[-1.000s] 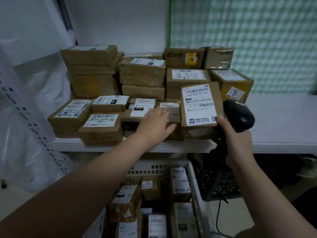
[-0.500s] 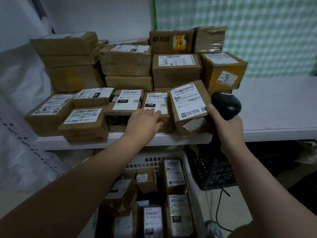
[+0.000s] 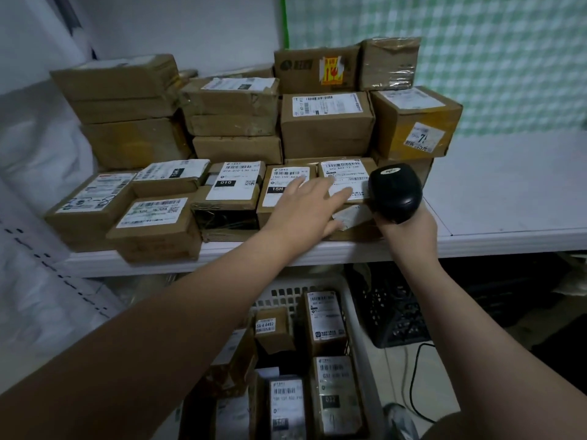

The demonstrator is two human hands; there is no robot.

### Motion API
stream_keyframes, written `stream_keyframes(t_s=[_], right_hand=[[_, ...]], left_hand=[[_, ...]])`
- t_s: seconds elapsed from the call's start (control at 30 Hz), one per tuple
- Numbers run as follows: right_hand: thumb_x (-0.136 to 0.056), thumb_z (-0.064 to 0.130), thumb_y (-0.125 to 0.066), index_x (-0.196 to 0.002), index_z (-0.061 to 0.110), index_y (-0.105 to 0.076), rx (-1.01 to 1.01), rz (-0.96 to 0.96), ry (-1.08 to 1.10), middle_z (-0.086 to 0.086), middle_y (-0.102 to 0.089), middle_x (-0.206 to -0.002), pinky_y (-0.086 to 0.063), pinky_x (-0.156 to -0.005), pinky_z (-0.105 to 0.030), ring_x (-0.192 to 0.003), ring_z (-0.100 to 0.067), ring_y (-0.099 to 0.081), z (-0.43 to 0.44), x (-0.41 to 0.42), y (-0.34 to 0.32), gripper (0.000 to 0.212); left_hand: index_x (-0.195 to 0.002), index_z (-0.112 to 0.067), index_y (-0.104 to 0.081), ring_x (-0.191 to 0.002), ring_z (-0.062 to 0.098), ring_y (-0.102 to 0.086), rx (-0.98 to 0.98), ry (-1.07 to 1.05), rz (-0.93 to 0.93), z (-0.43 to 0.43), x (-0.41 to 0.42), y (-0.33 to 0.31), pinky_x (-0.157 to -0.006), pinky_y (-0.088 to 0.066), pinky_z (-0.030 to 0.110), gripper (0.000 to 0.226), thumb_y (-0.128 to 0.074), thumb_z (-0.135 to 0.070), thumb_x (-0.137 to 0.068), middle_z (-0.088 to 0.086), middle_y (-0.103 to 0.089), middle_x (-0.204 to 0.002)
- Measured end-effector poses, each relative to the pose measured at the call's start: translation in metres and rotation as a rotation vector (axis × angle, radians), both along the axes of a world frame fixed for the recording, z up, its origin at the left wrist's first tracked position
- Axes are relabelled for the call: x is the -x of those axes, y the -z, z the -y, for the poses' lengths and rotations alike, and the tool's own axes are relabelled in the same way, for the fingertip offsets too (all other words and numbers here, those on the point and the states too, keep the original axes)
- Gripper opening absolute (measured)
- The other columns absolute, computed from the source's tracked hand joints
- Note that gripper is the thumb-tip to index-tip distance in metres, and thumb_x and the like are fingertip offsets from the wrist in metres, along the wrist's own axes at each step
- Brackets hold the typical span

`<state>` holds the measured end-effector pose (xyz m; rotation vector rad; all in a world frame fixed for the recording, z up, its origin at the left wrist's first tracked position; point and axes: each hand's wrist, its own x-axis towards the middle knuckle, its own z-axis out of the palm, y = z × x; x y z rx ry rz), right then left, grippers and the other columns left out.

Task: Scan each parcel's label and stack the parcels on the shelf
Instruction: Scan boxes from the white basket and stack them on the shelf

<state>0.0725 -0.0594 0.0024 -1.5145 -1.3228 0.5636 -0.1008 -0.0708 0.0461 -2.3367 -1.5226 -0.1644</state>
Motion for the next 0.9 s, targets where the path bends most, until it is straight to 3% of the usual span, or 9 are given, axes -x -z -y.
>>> stream_keyframes(t_s=[0.13,0.27,0.37,0.47,0.57,0.7,0.77,0.9], right_hand=[[-0.081,0.023,-0.074,-0.104,0.013,-0.063,-0.014,-0.004,-0.003,-0.008,-0.066,-0.102,-0.041,-0.076,-0.027,-0.094,-0.021,-0.06,-0.001,-0.001,-0.002,0.027],[-0.078,0.024,-0.073,-0.094,0.015,-0.063,-0.076,-0.026,-0.05,-0.005,-0.064,-0.09,-0.045,-0.069,-0.025,-0.088,-0.02,-0.062,0.011,-0.001,-0.006,0.021],[-0.072,0.03,-0.073,-0.079,0.017,-0.063,-0.043,-0.072,-0.129,0.003,-0.06,-0.068,-0.055,-0.07,-0.038,-0.076,-0.022,-0.064,0.027,0.001,-0.002,0.018],[-0.077,0.015,-0.075,-0.061,0.019,-0.054,0.007,-0.061,-0.23,0.007,-0.051,-0.052,-0.044,-0.057,-0.023,-0.057,-0.008,-0.053,0.049,0.002,0.009,0.026],[-0.077,0.01,-0.075,-0.057,0.016,-0.053,0.1,0.005,-0.357,0.009,-0.049,-0.047,-0.038,-0.051,-0.019,-0.047,0.0,-0.046,0.072,0.005,0.031,0.03],[-0.076,0.016,-0.074,-0.061,0.02,-0.054,0.333,0.16,-0.436,0.01,-0.054,-0.046,-0.043,-0.054,-0.022,-0.05,-0.004,-0.052,0.091,0.009,0.08,0.026],[-0.076,0.02,-0.073,-0.067,0.019,-0.056,0.437,0.305,-0.464,0.007,-0.059,-0.056,-0.043,-0.058,-0.025,-0.059,-0.012,-0.058,0.093,0.006,0.104,0.019],[-0.078,0.032,-0.073,-0.077,0.021,-0.059,0.632,0.477,-0.464,-0.001,-0.063,-0.072,-0.047,-0.06,-0.028,-0.073,-0.023,-0.064,0.084,-0.006,0.133,0.017]], left_hand=[[-0.138,-0.022,-0.043,-0.119,0.027,-0.047,-0.04,-0.004,0.007,-0.021,-0.009,0.004,-0.102,-0.026,0.039,0.04,-0.042,-0.035,-0.1,0.005,-0.049,-0.129],[-0.135,-0.021,-0.048,-0.119,0.025,-0.048,-0.085,-0.008,0.105,-0.023,-0.007,0.013,-0.101,-0.025,0.038,0.039,-0.047,-0.034,-0.098,0.003,-0.051,-0.128],[-0.124,-0.014,-0.059,-0.12,0.026,-0.05,-0.226,0.083,0.227,-0.001,0.004,0.032,-0.102,-0.025,0.038,0.039,-0.06,-0.03,-0.089,0.006,-0.059,-0.126],[-0.119,-0.014,-0.063,-0.116,0.02,-0.046,-0.235,0.139,0.402,0.04,0.02,0.064,-0.096,-0.028,0.032,0.034,-0.055,-0.028,-0.089,0.004,-0.06,-0.12],[-0.112,-0.015,-0.065,-0.104,0.017,-0.046,-0.078,0.053,0.504,0.081,0.035,0.111,-0.086,-0.027,0.027,0.034,-0.046,-0.032,-0.089,0.002,-0.061,-0.108],[-0.111,-0.015,-0.066,-0.098,0.024,-0.059,0.178,-0.02,0.418,0.114,0.043,0.182,-0.083,-0.042,0.035,0.032,-0.049,-0.03,-0.09,0.003,-0.063,-0.105],[-0.124,-0.014,-0.06,-0.109,0.024,-0.055,0.341,-0.039,0.354,0.121,0.039,0.203,-0.092,-0.041,0.037,0.034,-0.053,-0.027,-0.094,0.004,-0.06,-0.119],[-0.148,-0.016,-0.031,-0.133,0.022,-0.034,0.684,-0.147,0.292,0.118,0.022,0.237,-0.11,-0.031,0.038,0.055,-0.047,-0.035,-0.098,0.003,-0.034,-0.148]])
